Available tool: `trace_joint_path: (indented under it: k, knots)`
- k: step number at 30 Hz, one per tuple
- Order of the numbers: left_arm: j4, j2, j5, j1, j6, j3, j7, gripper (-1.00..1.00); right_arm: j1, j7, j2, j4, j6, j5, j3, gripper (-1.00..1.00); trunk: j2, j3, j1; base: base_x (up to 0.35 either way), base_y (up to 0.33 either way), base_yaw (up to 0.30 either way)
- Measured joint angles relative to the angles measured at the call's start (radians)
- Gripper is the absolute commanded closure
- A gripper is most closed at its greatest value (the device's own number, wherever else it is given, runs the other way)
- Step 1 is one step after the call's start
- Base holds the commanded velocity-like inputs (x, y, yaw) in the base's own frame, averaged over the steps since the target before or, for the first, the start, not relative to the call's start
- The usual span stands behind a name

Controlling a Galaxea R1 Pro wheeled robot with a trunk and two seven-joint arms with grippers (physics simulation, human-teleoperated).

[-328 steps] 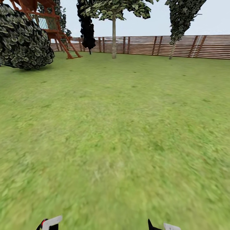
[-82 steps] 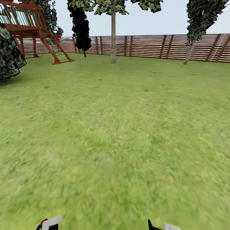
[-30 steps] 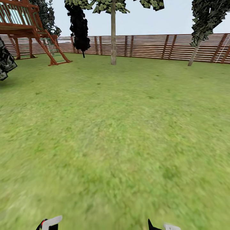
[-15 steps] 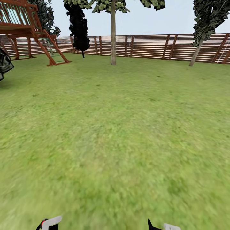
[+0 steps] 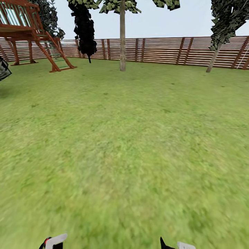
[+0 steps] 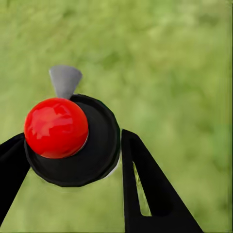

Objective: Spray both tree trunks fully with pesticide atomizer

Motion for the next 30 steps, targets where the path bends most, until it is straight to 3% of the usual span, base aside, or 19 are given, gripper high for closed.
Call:
trace_joint_path:
  k: [30]
  knots:
    - [0.001, 0.000, 0.000, 0.000, 0.000, 0.000, 0.000, 1.00, 0.000, 0.000, 0.001, 0.000, 0.000, 0.000, 0.000, -1.00, 0.000, 0.000, 0.000, 0.339, 0.000, 0.000]
